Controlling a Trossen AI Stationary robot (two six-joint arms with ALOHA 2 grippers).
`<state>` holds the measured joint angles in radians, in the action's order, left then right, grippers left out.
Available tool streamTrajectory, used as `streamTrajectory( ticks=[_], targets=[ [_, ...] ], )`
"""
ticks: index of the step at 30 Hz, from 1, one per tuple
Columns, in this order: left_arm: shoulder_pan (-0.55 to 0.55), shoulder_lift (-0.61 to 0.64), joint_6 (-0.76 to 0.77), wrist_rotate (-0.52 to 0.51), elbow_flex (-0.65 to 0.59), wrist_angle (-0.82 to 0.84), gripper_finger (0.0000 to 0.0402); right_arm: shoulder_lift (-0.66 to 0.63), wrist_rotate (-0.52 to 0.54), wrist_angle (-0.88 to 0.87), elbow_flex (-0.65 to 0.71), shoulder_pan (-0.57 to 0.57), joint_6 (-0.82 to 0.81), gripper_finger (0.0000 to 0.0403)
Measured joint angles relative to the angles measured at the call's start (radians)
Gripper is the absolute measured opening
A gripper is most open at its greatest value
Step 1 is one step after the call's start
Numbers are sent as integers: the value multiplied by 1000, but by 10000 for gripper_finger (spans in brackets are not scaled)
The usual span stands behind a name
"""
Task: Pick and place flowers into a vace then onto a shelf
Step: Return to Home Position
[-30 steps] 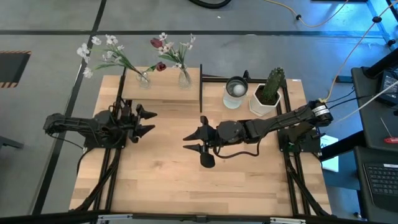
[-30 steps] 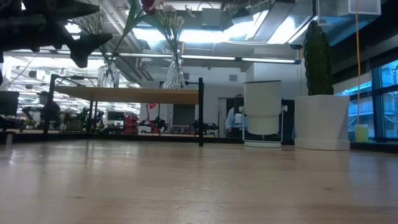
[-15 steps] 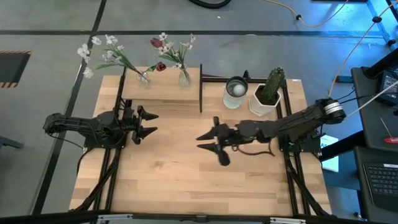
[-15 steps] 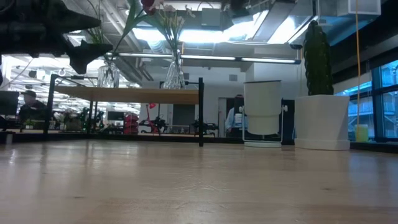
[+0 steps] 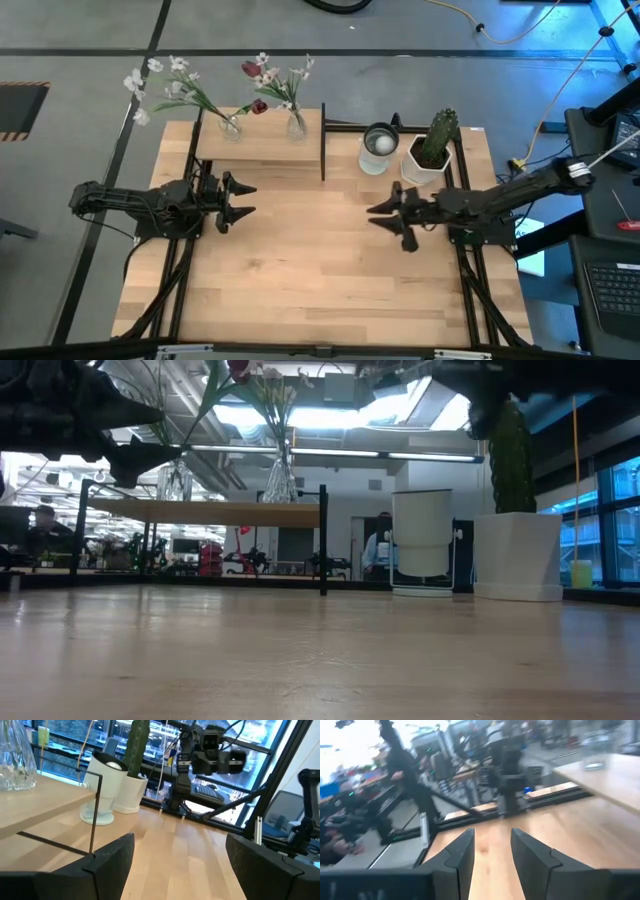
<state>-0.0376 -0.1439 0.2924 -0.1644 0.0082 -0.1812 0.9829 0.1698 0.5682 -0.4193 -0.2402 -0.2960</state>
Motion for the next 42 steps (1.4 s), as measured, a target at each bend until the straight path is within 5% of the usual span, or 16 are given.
streamTrajectory(
  ticks=[8, 20, 38, 42],
  targets=[
    [0, 0, -27, -2, 0, 3, 306, -257, 134, -15, 222, 2, 35, 130],
    [0, 0, -42, -1, 0, 2, 306, -491, 136, 28, 395, 2, 95, 130],
    [0, 0, -157, -21, 0, 118, 306, -550, 153, -302, 413, 3, -66, 130],
    [0, 0, -156, -149, 0, 126, 306, -550, 293, -404, 413, 3, -177, 130]
  ],
)
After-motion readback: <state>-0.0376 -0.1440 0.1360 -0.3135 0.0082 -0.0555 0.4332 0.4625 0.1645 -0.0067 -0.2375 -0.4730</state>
